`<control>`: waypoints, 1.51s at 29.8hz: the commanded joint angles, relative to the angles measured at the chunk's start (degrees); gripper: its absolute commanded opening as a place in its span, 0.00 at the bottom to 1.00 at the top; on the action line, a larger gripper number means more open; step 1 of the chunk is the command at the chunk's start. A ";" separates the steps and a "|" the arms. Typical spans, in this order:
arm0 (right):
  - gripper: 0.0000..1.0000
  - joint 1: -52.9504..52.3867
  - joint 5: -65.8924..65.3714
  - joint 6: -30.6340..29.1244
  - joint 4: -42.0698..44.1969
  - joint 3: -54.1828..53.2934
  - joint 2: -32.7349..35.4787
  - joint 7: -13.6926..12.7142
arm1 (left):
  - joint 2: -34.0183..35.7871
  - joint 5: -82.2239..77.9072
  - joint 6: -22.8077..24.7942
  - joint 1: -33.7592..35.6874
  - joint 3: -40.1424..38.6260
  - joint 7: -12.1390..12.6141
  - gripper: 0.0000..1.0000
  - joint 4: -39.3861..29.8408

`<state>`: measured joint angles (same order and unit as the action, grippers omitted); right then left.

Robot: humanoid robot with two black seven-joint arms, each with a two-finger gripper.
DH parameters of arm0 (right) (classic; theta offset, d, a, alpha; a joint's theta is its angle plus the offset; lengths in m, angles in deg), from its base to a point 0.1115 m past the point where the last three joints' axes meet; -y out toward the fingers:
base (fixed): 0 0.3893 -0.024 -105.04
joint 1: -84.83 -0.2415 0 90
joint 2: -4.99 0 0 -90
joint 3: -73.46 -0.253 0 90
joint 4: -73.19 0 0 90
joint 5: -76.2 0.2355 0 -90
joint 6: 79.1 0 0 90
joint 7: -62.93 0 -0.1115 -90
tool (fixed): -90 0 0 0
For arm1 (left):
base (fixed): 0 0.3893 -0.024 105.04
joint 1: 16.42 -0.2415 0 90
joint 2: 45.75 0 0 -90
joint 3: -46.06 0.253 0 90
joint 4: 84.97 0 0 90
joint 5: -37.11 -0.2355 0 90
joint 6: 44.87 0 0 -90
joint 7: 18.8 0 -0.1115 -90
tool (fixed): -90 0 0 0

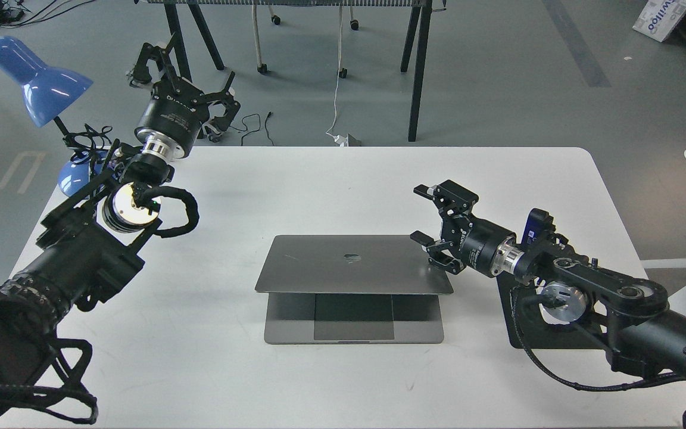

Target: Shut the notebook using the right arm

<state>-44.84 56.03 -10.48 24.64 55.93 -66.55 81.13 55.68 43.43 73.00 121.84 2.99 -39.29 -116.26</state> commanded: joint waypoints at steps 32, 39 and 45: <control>1.00 0.20 -9.28 2.66 1.96 8.13 -0.53 -0.45 | 0.00 0.00 0.07 0.00 0.01 0.01 1.00 -0.09; 1.00 0.29 -9.46 2.75 2.84 8.22 -0.62 -0.63 | 0.00 0.00 -0.01 0.00 0.01 0.01 1.00 -0.09; 1.00 -0.32 -9.20 2.66 2.93 7.61 -0.62 -0.54 | 0.00 0.00 -0.01 0.00 0.01 -0.08 1.00 -0.09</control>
<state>-44.64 46.52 -7.80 27.57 64.14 -67.18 80.49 55.68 43.44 73.01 121.83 2.99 -39.28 -116.35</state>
